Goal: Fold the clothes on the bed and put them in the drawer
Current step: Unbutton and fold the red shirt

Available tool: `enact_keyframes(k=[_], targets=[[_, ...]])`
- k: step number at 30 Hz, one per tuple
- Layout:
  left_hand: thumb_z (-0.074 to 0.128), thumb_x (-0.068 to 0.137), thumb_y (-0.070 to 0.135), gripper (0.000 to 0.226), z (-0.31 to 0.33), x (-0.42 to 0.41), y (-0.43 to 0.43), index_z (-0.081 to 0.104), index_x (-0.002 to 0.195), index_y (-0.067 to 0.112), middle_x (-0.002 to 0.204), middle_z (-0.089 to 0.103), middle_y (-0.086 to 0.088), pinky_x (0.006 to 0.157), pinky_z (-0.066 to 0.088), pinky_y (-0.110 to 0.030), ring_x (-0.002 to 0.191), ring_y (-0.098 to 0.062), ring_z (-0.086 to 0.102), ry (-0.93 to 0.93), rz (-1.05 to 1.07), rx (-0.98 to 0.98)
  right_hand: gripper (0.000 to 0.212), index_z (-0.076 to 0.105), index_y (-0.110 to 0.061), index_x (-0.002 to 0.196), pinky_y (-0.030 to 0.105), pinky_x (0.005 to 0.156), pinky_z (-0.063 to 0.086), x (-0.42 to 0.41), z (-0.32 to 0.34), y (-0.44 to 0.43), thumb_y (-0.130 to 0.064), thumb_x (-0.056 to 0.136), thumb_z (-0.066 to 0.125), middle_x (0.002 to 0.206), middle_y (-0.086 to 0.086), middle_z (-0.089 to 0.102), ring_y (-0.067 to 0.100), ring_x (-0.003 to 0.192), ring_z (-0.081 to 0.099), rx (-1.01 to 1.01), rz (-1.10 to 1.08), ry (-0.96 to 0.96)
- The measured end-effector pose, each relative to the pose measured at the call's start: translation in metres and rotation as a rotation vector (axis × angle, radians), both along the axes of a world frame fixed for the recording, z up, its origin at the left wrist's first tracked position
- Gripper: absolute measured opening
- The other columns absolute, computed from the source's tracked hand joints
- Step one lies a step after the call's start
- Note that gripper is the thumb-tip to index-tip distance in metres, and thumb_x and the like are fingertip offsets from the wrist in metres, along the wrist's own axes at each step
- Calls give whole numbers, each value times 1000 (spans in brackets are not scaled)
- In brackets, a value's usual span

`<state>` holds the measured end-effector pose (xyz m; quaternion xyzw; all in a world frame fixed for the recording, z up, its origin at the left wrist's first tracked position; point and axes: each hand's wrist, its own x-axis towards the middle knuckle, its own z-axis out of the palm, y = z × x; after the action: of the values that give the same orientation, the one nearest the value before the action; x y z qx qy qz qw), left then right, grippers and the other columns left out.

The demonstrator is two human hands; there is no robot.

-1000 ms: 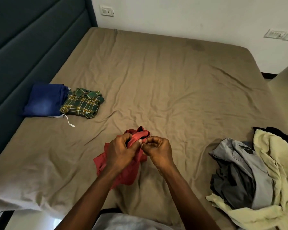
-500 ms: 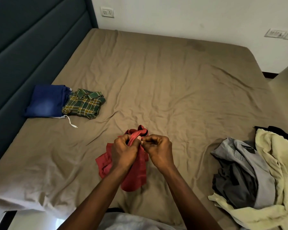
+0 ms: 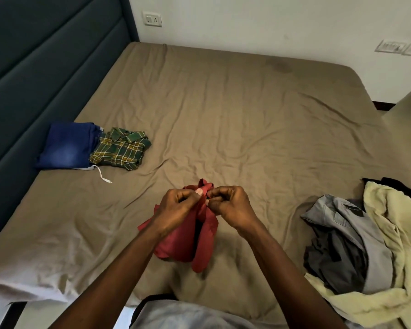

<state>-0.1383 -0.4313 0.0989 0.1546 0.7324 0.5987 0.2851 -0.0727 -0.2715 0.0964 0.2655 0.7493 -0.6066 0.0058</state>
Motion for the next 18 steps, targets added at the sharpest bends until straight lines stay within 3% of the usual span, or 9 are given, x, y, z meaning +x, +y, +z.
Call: enact_keyframes(k=[2,4,6,9,12,14,16,18], targets=[[62,102,35,40,1,1,1,73,73,10,61,54,-13,64,40,-25,62,-9,51,-18,-43,34,22,76,-27,80,28,58,51,-2,5,1,-6,83,69,57,-13,63,7,55,59,189,39,-12],[65,100,33,35,0,5,5,75,85,3,61,53,-10,59,37,-25,59,-8,46,-66,-23,38,25,77,-29,90,18,55,43,-4,13,-3,-10,83,62,57,-15,59,5,56,59,428,59,-8],[64,101,24,28,-2,11,10,78,78,14,58,52,6,54,34,-21,53,-5,42,-217,54,86,23,76,-25,99,26,66,44,-4,13,-8,-15,85,60,74,-10,61,13,73,62,599,24,11],[63,100,17,24,-7,21,20,80,82,15,65,64,1,63,46,-25,62,-11,57,-470,183,269,24,73,-18,110,36,76,48,-2,5,-14,-18,93,57,92,1,56,22,86,61,710,22,73],[63,99,12,26,-5,22,23,75,76,10,60,66,1,53,51,-21,53,-9,62,-553,297,324,33,72,-24,120,31,77,49,0,7,-12,-18,96,50,93,0,56,17,85,60,681,193,144],[66,97,10,18,-4,21,22,77,85,3,69,72,-7,55,54,-21,60,-12,69,-554,331,320,34,73,-26,119,23,78,50,1,10,-9,-19,96,50,94,-5,67,10,88,64,581,197,167],[71,93,13,22,-4,17,20,75,108,-4,96,77,-22,70,60,-28,85,-25,76,-544,339,318,24,75,-26,111,17,69,50,-2,12,-5,-17,94,60,86,-9,73,1,77,67,316,87,138],[70,94,12,29,-6,13,17,72,117,-4,109,74,-26,77,61,-32,96,-31,75,-534,311,299,13,77,-18,101,22,65,51,-5,13,-1,-12,92,70,76,-4,73,4,67,66,19,58,76]])
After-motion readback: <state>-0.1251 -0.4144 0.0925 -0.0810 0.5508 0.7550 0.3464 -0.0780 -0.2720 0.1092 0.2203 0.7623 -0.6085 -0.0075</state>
